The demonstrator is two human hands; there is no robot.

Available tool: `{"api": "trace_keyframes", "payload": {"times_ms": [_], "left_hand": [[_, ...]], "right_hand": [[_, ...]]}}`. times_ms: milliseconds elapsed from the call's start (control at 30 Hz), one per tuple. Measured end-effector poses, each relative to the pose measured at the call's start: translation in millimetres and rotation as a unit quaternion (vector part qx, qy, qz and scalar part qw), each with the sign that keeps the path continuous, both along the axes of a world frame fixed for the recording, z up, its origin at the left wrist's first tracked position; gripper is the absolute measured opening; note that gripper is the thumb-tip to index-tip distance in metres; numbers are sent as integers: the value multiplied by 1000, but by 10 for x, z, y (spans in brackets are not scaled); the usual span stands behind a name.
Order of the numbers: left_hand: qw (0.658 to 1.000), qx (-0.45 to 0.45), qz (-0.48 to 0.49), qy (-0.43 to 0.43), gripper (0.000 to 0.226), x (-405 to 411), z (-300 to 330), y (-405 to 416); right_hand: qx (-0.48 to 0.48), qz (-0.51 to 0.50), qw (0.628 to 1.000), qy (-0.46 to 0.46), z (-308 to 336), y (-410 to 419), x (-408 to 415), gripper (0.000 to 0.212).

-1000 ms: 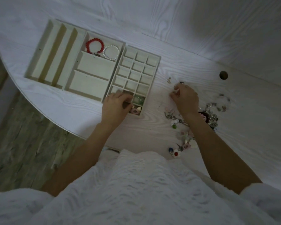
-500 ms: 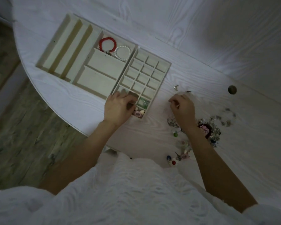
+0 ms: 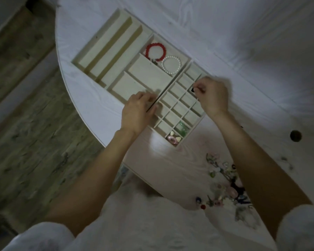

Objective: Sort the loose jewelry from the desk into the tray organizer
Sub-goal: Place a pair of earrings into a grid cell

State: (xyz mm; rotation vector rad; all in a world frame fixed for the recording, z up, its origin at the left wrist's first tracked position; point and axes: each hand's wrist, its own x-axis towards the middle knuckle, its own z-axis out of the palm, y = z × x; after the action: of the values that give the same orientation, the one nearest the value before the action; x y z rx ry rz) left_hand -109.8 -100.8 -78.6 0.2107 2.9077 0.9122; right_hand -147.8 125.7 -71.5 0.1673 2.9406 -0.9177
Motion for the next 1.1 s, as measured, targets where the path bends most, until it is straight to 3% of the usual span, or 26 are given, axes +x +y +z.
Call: {"api": "trace_keyframes", "payload": {"times_ms": [100,333,633,900,1000,1100], "left_hand": [[999,30,6,-11,26,-16,13,58],[999,35,5,-14,25,-52,-12,49],[999,33,-12,19,19,-46,-48,41],[999,7,-21,34,22,-24,-44,44],[996,-56,-37,67,22,41,-5,80],[991,-57,-100,68,31,224,65,224]], "right_hand": [[104,19,994,7,-80,-18,-47,10],[146,-19,989,22,-76,-54,-10,15],[121,-45,991,28,-94,-162,-11,19],[-26,-64,994,86,61,70,423,15],[7,-65,995,78,87,239,834,17],[113,-99,988,45,-37,457,1302,29]]}}
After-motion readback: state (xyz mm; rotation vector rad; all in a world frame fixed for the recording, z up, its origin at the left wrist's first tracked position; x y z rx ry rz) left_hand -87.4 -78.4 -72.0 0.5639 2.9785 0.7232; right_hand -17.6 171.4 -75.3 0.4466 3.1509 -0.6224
